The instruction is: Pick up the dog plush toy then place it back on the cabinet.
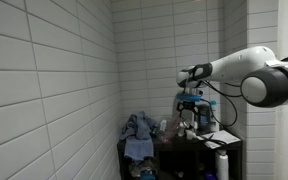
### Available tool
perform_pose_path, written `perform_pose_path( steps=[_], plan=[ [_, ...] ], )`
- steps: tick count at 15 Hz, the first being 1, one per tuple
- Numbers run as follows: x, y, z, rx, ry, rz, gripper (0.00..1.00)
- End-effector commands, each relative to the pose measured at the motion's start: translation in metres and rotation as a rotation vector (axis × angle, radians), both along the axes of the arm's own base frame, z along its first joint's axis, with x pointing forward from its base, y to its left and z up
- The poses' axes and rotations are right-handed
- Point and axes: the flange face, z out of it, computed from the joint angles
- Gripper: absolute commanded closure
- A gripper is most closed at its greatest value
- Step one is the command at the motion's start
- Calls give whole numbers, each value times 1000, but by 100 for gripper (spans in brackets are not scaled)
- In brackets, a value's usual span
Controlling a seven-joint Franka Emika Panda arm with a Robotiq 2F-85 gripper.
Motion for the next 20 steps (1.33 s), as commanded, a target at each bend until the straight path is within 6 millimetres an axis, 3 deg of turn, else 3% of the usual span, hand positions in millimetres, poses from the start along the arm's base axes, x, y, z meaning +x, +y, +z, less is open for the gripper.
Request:
perform_pose_path(
  steps=[1,8,20],
  plan=[
    [-4,-6,-2,-10,42,-38,0],
    [-10,-5,-18,-2,114,-45,0],
    [-14,31,-11,10,135,85,0]
  ],
)
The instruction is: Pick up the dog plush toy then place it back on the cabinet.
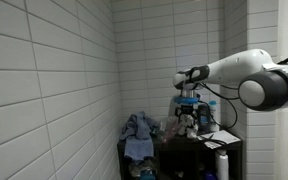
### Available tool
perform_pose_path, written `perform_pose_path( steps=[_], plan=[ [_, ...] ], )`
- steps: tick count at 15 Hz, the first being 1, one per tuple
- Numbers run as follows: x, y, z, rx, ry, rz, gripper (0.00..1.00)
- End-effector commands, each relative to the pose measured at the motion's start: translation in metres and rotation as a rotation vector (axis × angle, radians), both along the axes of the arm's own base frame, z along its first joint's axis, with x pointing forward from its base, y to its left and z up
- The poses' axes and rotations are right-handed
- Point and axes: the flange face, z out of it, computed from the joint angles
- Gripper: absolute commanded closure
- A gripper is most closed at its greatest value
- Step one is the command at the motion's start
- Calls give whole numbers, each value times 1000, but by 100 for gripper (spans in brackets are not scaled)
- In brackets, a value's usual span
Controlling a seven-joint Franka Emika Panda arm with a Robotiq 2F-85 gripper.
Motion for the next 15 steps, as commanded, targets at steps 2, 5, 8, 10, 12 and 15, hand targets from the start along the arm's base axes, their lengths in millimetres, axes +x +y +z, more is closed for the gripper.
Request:
perform_pose_path(
  steps=[2,5,8,10,12,15],
  plan=[
    [-2,4,15,5,1,79,0],
    [-3,2,21,17,-1,110,6],
    [-3,0,22,17,1,128,1],
    [-4,0,20,17,3,136,1],
    [-4,-1,18,17,6,148,1],
    [-5,-2,15,23,16,161,0]
  ],
)
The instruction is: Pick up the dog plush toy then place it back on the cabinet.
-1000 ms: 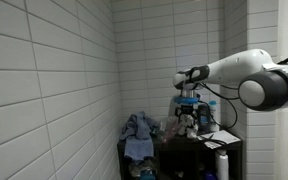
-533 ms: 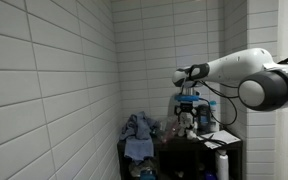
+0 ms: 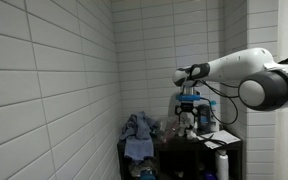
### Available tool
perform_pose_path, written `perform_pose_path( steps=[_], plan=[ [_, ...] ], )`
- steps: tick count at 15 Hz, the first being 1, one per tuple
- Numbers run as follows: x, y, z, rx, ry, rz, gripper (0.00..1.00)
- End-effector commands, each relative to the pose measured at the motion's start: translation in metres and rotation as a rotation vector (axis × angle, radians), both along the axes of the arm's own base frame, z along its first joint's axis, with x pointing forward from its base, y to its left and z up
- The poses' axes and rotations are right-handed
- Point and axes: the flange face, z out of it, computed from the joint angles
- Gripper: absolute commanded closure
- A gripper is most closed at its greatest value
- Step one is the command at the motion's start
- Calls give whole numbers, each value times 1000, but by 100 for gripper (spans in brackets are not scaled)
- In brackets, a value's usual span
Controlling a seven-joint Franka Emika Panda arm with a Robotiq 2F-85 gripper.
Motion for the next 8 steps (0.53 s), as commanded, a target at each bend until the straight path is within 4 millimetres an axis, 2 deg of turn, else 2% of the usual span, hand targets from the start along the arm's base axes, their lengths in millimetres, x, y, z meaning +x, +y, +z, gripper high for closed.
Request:
perform_pose_path(
  steps=[1,3,5,6,8],
  plan=[
    [-2,-4,0,16,13,30,0],
    [-3,-3,2,18,15,39,0],
    [-3,1,13,34,8,60,0],
    [-1,0,0,10,7,32,0],
    [-1,2,4,16,4,44,0]
  ],
)
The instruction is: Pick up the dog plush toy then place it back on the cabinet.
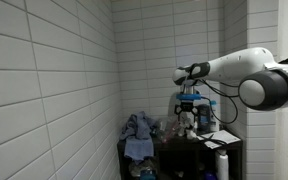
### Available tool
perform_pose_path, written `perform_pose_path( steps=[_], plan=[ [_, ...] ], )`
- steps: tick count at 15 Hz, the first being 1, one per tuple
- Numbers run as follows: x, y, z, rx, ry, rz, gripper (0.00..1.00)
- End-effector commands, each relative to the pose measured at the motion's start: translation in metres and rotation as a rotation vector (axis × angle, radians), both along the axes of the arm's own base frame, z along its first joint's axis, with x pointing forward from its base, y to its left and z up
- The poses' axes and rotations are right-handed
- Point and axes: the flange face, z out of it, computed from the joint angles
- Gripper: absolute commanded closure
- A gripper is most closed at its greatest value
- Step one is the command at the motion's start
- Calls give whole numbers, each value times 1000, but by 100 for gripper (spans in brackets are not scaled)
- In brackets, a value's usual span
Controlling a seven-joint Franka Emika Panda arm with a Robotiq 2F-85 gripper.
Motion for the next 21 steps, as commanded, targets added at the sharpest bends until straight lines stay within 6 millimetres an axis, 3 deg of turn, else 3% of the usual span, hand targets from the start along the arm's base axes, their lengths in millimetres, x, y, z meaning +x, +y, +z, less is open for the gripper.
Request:
perform_pose_path(
  steps=[1,14,21],
  plan=[
    [0,1,1,2,-1,3,0],
    [0,0,2,3,-1,4,0],
    [26,-2,-8,-37,-198,-214,0]
  ],
)
